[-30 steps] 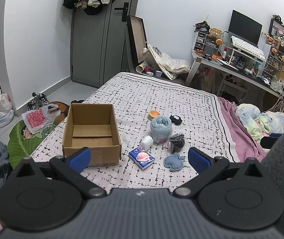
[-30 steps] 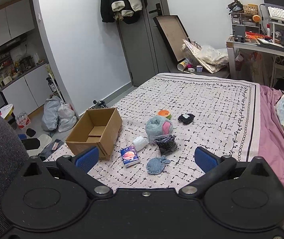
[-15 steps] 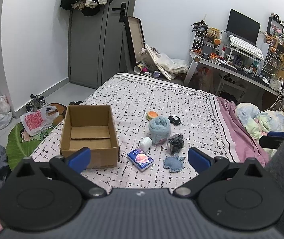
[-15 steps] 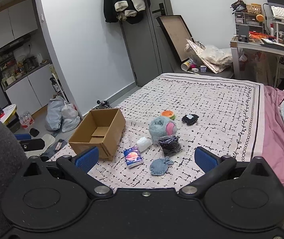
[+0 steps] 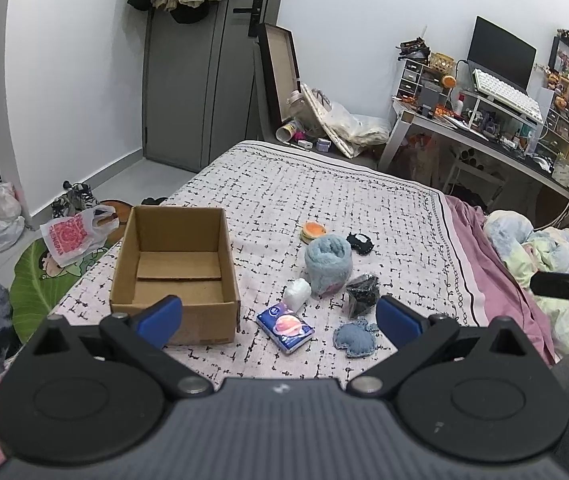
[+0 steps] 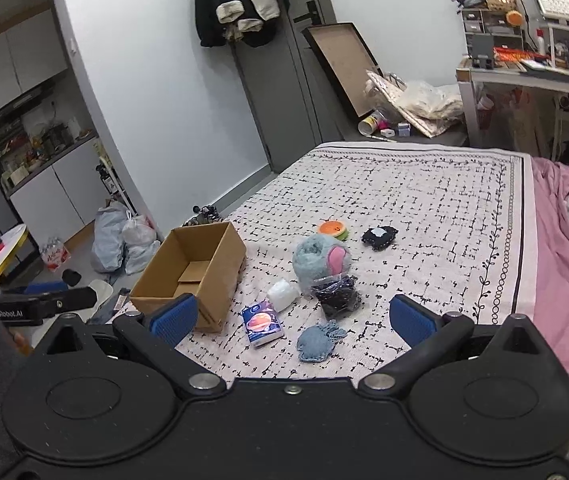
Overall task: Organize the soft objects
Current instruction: 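Grasp the blue tissue pack with the left tool while the right tool grasps the denim plush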
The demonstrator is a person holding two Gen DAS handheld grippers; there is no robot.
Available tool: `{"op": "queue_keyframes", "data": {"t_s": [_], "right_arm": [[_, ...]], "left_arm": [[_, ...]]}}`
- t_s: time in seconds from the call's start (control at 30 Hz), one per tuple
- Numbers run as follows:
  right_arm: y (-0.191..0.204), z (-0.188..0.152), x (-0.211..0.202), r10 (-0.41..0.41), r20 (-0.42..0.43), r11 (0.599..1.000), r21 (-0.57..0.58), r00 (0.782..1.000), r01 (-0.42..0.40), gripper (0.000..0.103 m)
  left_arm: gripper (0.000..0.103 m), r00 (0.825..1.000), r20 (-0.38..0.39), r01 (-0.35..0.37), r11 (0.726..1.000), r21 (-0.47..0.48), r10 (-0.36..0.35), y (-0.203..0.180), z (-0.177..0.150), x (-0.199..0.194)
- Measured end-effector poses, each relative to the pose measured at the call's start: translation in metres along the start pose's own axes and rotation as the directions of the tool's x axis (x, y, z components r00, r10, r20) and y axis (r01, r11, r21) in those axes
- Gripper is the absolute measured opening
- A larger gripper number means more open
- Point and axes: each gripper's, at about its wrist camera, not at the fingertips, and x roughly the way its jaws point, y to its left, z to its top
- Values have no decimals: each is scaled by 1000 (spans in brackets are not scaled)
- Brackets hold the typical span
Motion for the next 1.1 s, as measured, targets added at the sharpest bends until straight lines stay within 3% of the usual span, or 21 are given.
{"op": "queue_keyframes", "data": {"t_s": [0.7, 0.93, 1.1], "right_arm": [[-36, -14, 69, 30, -134, 997, 78, 990, -19, 101], [-40, -16, 98, 65, -197, 993, 105, 978, -45, 95], [-44, -20, 123, 79, -249, 991, 123, 965, -50, 85]], "left_arm": [[97, 996, -88, -17, 997, 73, 24, -10, -10, 83], [92, 992, -125, 1, 996, 93, 11, -12, -15, 115], [88, 987, -156, 44, 994, 101, -27, -13, -19, 135]]}}
